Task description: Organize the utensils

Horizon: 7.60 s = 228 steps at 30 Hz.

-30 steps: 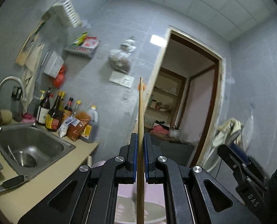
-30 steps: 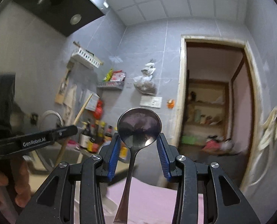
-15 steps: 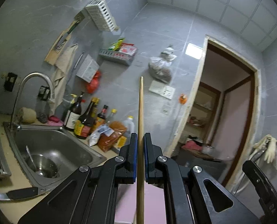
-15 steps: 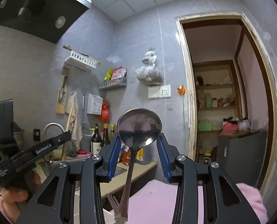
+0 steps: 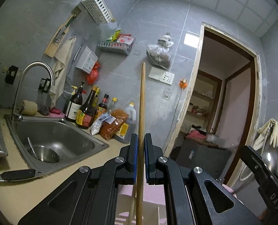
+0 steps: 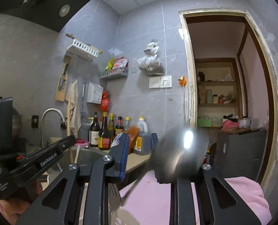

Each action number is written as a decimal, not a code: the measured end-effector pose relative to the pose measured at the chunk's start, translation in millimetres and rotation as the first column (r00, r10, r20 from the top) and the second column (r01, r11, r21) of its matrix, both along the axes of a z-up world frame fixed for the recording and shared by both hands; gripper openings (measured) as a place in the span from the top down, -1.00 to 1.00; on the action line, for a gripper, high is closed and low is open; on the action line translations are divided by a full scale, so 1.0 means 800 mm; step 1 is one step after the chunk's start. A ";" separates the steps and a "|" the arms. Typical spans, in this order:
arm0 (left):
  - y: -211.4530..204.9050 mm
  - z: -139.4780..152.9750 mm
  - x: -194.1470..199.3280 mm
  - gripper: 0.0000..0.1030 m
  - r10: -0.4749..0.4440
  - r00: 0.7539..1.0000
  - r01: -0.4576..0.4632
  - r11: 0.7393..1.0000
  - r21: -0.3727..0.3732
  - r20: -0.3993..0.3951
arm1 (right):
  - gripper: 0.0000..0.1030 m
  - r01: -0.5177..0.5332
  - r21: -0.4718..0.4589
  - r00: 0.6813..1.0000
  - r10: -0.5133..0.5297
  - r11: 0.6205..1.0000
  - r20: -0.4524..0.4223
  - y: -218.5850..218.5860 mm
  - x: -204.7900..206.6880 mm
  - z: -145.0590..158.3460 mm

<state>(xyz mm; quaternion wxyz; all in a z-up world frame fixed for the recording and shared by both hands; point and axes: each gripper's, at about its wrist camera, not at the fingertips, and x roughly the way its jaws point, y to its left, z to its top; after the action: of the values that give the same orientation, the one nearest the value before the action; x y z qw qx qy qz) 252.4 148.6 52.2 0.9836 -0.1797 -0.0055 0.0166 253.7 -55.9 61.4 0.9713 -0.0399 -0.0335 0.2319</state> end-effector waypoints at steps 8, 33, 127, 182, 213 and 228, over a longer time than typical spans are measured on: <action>-0.013 -0.015 -0.002 0.91 -0.047 0.997 0.048 0.999 0.023 -0.054 | 0.78 -0.020 -0.035 1.000 0.020 0.999 0.007 -0.007 -0.015 -0.003; -0.025 -0.021 -0.025 0.01 -0.248 0.948 0.254 0.967 0.002 -0.198 | 0.30 0.007 -0.114 0.820 -0.071 0.993 -0.569 -0.112 0.088 -0.038; -0.035 -0.014 -0.109 -0.18 -0.208 0.935 0.188 0.977 -0.097 -0.287 | 0.97 -0.232 0.066 0.908 0.240 0.971 -0.345 -0.108 0.001 0.037; -0.128 0.038 -0.146 -0.97 -0.093 0.982 0.126 0.970 0.207 -0.163 | -1.00 0.200 0.004 0.978 -0.200 0.980 -0.064 -0.156 -0.140 0.043; -0.296 -0.062 -0.060 -0.96 -0.290 0.761 0.569 0.728 0.383 -0.580 | -1.00 0.309 -0.197 0.834 -0.365 0.930 -0.414 -0.281 -0.118 -0.049; -0.335 -0.147 0.024 0.43 -0.328 0.445 0.756 0.636 0.153 -0.833 | -0.02 0.041 -0.292 0.702 -0.236 0.955 -0.672 -0.262 -0.039 -0.104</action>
<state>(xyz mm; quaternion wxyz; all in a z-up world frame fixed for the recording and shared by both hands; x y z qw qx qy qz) 271.6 -119.6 -65.3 0.8499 0.1187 0.4512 -0.2449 222.5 -265.4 -22.1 0.9125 -0.0761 0.3696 0.1576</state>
